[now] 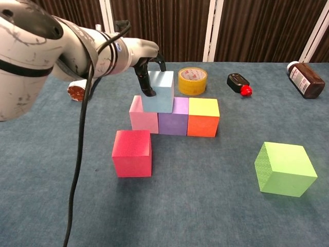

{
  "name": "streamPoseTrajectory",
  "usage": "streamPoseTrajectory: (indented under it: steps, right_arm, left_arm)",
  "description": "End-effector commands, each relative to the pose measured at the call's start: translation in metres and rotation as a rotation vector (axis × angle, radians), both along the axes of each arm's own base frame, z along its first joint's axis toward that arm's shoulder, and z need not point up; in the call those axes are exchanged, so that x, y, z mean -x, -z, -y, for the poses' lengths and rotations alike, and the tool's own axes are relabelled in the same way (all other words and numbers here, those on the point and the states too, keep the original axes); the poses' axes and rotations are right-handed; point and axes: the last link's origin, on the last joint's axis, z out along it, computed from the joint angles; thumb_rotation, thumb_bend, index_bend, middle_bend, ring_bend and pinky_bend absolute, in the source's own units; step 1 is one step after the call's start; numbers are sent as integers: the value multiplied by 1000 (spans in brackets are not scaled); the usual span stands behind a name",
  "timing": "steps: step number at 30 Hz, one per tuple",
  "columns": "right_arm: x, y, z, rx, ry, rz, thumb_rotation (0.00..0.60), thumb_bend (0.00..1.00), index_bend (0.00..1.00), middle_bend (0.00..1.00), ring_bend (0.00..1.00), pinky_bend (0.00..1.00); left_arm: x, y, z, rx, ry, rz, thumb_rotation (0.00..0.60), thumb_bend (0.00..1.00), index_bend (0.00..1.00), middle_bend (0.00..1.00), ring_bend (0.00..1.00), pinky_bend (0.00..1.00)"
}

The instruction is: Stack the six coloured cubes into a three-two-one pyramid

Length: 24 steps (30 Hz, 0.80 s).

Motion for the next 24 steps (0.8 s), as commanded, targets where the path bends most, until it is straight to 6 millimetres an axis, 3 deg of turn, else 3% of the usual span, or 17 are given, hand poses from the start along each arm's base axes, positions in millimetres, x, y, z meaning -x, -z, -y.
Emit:
streamPoseTrajectory:
  steps: [1, 24]
  right_arm:
    - [0, 0, 0, 0, 0, -1, 600, 245, 73, 224, 85, 163]
    - [2, -2, 0, 0, 3, 1, 600, 244, 69, 224, 85, 164]
  left_arm:
    - [0, 1, 0, -1, -3, 1, 600, 343, 209, 15, 0, 98]
    - [2, 4, -1, -7, -13, -16, 600, 344, 201, 14, 0, 99]
